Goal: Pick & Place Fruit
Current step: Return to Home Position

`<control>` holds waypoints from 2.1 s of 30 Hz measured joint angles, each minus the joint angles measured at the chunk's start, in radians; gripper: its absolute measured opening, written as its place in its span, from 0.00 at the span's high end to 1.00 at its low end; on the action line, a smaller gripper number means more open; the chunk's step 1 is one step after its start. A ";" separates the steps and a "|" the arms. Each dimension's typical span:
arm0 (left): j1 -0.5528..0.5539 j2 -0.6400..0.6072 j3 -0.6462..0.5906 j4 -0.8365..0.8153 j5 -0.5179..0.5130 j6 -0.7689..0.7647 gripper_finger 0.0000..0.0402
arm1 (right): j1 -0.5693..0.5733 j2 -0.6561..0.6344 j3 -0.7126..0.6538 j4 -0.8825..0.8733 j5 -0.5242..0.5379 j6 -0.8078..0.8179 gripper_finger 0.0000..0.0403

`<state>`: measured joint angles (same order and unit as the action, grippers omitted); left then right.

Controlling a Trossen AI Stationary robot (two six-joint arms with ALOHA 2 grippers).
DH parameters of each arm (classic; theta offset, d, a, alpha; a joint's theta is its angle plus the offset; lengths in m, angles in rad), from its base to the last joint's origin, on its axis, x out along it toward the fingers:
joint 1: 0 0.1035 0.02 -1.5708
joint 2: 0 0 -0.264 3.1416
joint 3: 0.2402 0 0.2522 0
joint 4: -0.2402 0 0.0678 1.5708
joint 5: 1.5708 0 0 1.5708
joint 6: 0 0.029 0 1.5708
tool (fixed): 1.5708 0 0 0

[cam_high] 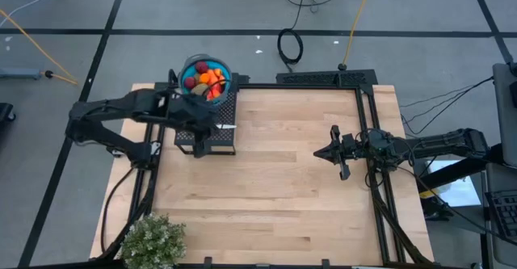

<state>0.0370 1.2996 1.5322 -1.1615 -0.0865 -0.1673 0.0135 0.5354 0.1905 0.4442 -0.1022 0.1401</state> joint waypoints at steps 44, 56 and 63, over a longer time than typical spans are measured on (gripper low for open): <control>-0.098 -1.091 -0.958 0.643 -0.045 -0.064 0.98 | 0.000 0.000 0.000 -0.009 -0.002 -0.029 1.00; -0.097 -1.211 -1.195 0.824 -0.072 0.032 0.98 | 0.000 0.000 0.000 -0.031 0.002 -0.034 1.00; -0.097 -1.211 -1.308 0.912 -0.071 0.028 0.98 | 0.000 0.000 0.000 -0.023 0.046 -0.047 1.00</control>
<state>-0.0604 0.0883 0.2245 -0.2493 -0.1576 -0.1396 0.0139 0.5350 0.1905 0.4212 -0.0562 0.0927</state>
